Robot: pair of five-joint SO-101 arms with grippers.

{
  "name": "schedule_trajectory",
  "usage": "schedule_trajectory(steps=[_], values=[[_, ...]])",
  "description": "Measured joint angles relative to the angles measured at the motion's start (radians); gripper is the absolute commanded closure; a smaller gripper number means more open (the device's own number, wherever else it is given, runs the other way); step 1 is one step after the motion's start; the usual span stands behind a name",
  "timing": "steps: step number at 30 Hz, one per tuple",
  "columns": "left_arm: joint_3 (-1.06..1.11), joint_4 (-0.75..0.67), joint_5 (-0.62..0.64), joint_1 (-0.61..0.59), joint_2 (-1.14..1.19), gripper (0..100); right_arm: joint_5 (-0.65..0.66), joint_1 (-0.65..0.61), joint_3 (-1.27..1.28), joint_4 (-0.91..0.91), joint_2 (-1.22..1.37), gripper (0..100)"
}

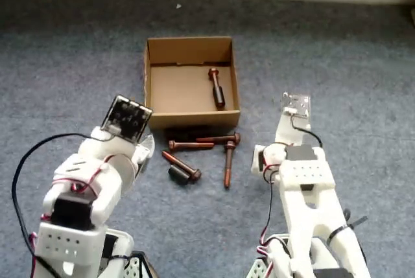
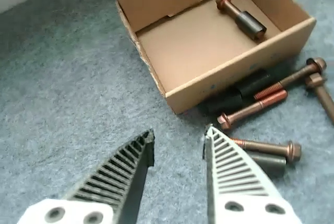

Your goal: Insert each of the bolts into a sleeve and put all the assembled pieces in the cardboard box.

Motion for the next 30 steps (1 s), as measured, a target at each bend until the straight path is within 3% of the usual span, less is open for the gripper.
schedule_trajectory(steps=[7, 10, 20, 30], values=[[-0.299, 0.06, -0.193, 0.106, 0.514, 81, -0.043, 0.106, 0.087, -0.066, -0.069, 99.3], [-0.384, 0.06, -0.195, 0.175, 0.684, 81, -0.071, 0.16, 0.087, -0.069, -0.071, 99.3], [-0.718, 0.06, 0.21, 0.431, 1.269, 81, -0.095, 0.298, 0.087, -0.075, -0.083, 99.3], [-1.028, 0.06, 0.479, 0.473, 1.688, 82, -0.095, 0.311, 0.087, -0.075, -0.083, 99.3]])
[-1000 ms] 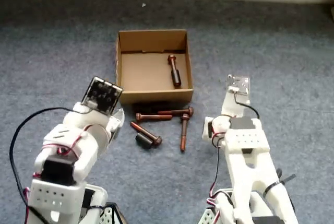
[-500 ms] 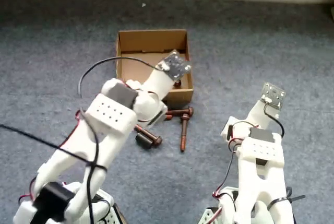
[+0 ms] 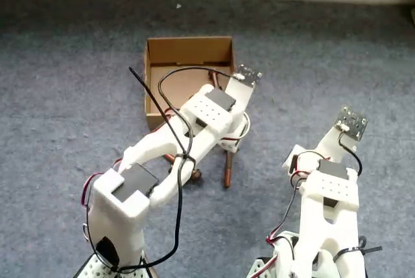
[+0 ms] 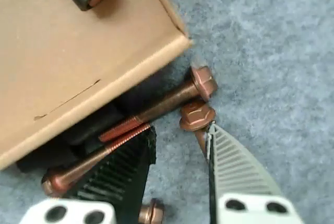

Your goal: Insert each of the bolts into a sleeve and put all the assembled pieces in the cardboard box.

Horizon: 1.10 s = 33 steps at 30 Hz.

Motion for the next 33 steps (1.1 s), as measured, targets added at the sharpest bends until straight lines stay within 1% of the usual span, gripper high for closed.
schedule_trajectory(steps=[7, 15, 21, 26, 33], values=[[-0.091, 0.0, 0.021, 0.008, 0.15, 82, 0.0, 0.002, 0.0, 0.0, 0.0, 99.3], [-0.123, 0.005, 0.015, 0.044, 0.175, 99, 0.0, 0.002, 0.0, 0.0, 0.0, 99.3], [-0.132, 0.049, 0.018, 0.083, 0.173, 99, 0.0, 0.005, 0.0, 0.0, 0.0, 99.3], [-0.127, 0.117, -0.005, 0.101, 0.08, 99, 0.0, 0.021, 0.0, 0.0, 0.0, 99.3], [-0.031, 0.138, -0.087, 0.094, -0.187, 99, 0.0, 0.018, 0.0, 0.0, 0.0, 99.3]])
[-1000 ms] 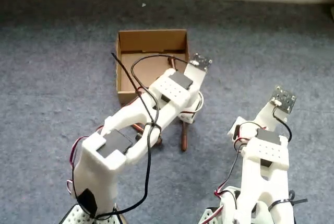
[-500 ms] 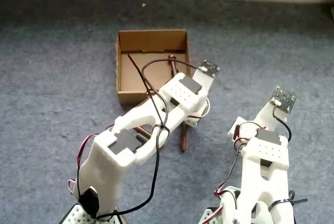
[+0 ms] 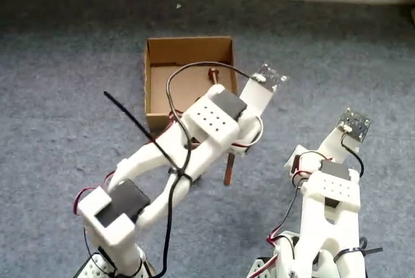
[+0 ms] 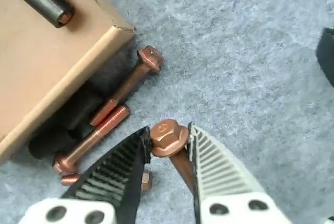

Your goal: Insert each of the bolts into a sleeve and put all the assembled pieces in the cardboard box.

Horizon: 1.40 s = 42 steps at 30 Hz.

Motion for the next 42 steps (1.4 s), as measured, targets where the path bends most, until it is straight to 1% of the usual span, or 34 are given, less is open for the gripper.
schedule_trajectory(steps=[3, 7, 10, 13, 18, 22, 25, 31, 35, 42], values=[[0.071, 0.0, -0.044, -0.026, -0.135, 99, 0.0, -0.009, -0.009, 0.006, 0.0, 99.3], [0.178, 0.0, -0.095, -0.078, -0.347, 99, 0.0, -0.1, -0.083, 0.104, -0.032, 99.3], [0.265, 0.002, -0.138, -0.129, -0.539, 99, 0.0, -0.196, -0.115, 0.178, -0.126, 99.3], [0.348, -0.006, -0.163, -0.195, -0.735, 99, 0.0, -0.301, -0.115, 0.19, -0.267, 99.3], [0.497, -0.094, -0.163, -0.33, -1.007, 99, 0.008, -0.517, -0.097, 0.19, -0.516, 99.3], [0.601, -0.176, -0.163, -0.373, -1.178, 99, 0.068, -0.71, -0.041, 0.169, -0.623, 99.3], [0.646, -0.216, -0.163, -0.385, -1.293, 99, 0.112, -0.779, 0.031, 0.092, -0.666, 99.3], [0.66, -0.261, -0.163, -0.4, -1.435, 99, 0.218, -0.904, 0.201, -0.08, -0.778, 99.3], [0.66, -0.278, -0.163, -0.43, -1.468, 99, 0.275, -0.98, 0.287, -0.137, -0.907, 99.3], [0.663, -0.279, -0.164, -0.413, -1.47, 99, 0.307, -1.0, 0.379, -0.147, -1.1, 99.3]])
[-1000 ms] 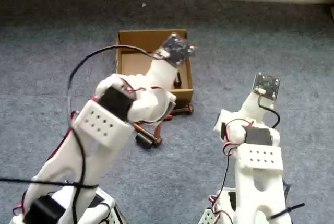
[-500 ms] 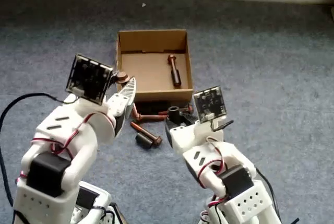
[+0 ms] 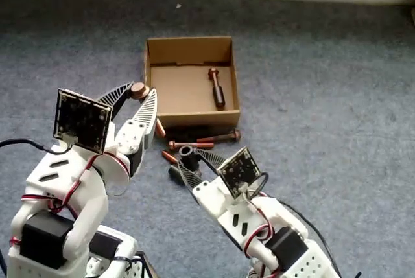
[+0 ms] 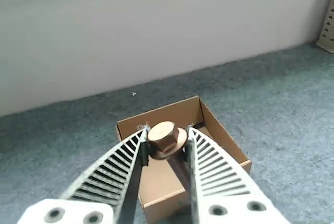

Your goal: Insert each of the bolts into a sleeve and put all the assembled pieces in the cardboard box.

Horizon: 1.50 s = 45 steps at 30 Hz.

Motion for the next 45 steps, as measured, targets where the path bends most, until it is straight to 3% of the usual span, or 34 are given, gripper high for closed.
schedule_trajectory(steps=[10, 28, 34, 40, 45], values=[[0.097, -0.003, 0.0, 0.124, -0.005, 99, 0.0, -0.049, 0.003, 0.0, -0.051, 99.3], [0.203, -0.011, 0.005, 0.14, -0.018, 99, 0.0, -0.055, 0.011, 0.0, -0.049, 99.3], [0.21, 0.037, -0.005, 0.178, -0.14, 77, -0.064, -0.028, 0.009, 0.0, -0.052, 99.3], [0.222, 0.187, -0.003, 0.213, -0.33, 77, -0.117, 0.063, 0.011, 0.0, -0.049, 99.3], [0.311, 0.207, -0.003, 0.213, -0.358, 77, -0.118, 0.071, 0.011, 0.002, -0.049, 99.3]])
